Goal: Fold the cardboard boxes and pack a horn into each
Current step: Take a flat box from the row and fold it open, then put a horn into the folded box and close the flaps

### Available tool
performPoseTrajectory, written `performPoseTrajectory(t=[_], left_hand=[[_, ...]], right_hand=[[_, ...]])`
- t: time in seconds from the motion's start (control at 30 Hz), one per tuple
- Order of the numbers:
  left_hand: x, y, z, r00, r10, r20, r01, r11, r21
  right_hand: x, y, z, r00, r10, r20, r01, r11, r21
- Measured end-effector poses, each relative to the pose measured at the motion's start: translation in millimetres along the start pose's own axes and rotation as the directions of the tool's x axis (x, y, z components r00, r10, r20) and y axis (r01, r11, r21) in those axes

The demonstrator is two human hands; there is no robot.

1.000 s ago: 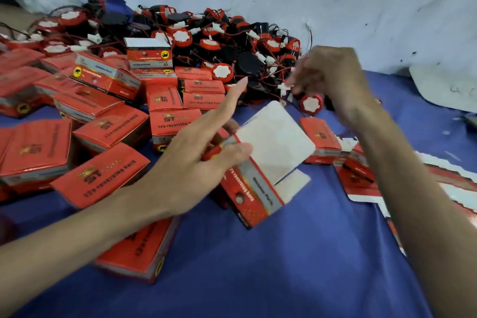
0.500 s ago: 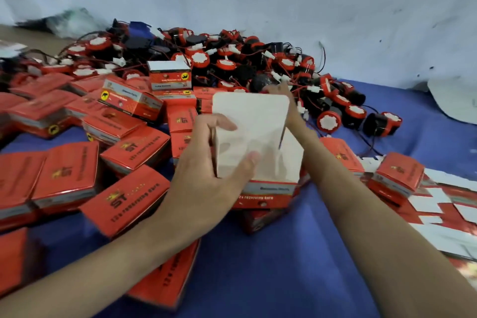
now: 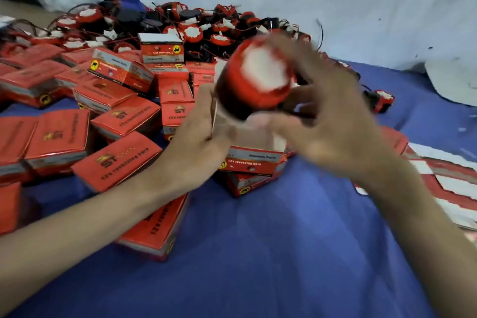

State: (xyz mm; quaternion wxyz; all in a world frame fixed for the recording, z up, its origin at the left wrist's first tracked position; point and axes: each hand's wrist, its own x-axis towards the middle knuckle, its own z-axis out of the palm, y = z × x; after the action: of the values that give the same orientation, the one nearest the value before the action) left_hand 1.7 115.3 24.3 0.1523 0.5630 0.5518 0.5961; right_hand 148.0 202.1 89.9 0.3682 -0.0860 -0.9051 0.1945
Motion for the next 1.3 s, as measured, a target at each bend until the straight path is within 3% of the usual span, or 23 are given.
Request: performPoseTrajectory(t=[0.07, 0.2, 0.4, 0.6, 0.73, 0.8, 0.93, 1.1, 1.17, 1.23, 1.3], left_hand=[[-2, 2, 2, 0.999, -0.033, 0.013, 0.034, 0.984, -0.172], [-2, -1, -2, 0.998, -0.051, 0.044, 0.062, 0.947, -0.316], [15, -5, -5, 0.991, -0.127, 0.041, 0.133, 0.956, -0.262], [-2, 4, -2, 0.993, -0.105, 0.057, 0.116, 0.959, -0.259], [-1, 5, -3, 0.987, -0.152, 0.055, 0.160, 0.963, -0.218], [-2, 7, -2, 0.986, -0.151, 0.074, 0.161, 0.975, -0.155], [-2, 6, -2, 0.988, -0.136, 0.068, 0.138, 0.990, -0.019], [1, 4, -2, 0.983, -0.175, 0.060, 0.176, 0.984, -0.009], [3, -1, -3, 0.979, -0.186, 0.078, 0.190, 0.981, -0.035], [3, -3, -5, 0.971, -0.214, 0.104, 0.220, 0.974, -0.048], [4, -3, -5, 0.962, -0.240, 0.127, 0.248, 0.968, -0.046]], right_hand=[[-8, 1, 14, 0.994, 0.018, 0.109, 0.014, 0.957, -0.291], [-12, 3, 12, 0.980, 0.131, 0.147, -0.067, 0.925, -0.373], [-8, 7, 8, 0.906, 0.256, 0.336, -0.101, 0.904, -0.415], [-5, 6, 7, 0.918, 0.262, 0.297, -0.164, 0.934, -0.317], [-7, 5, 9, 0.934, 0.238, 0.266, -0.096, 0.885, -0.455], [-6, 5, 9, 0.924, 0.237, 0.300, -0.066, 0.872, -0.485], [1, 7, -7, 0.868, 0.241, 0.435, -0.062, 0.920, -0.387], [-3, -2, -43, 0.902, 0.314, 0.297, -0.090, 0.808, -0.582], [-4, -7, -55, 0.879, 0.388, 0.278, -0.131, 0.756, -0.642], [-3, -15, -59, 0.882, 0.400, 0.249, -0.182, 0.777, -0.603], [0, -24, -55, 0.931, 0.334, 0.150, -0.230, 0.852, -0.470]])
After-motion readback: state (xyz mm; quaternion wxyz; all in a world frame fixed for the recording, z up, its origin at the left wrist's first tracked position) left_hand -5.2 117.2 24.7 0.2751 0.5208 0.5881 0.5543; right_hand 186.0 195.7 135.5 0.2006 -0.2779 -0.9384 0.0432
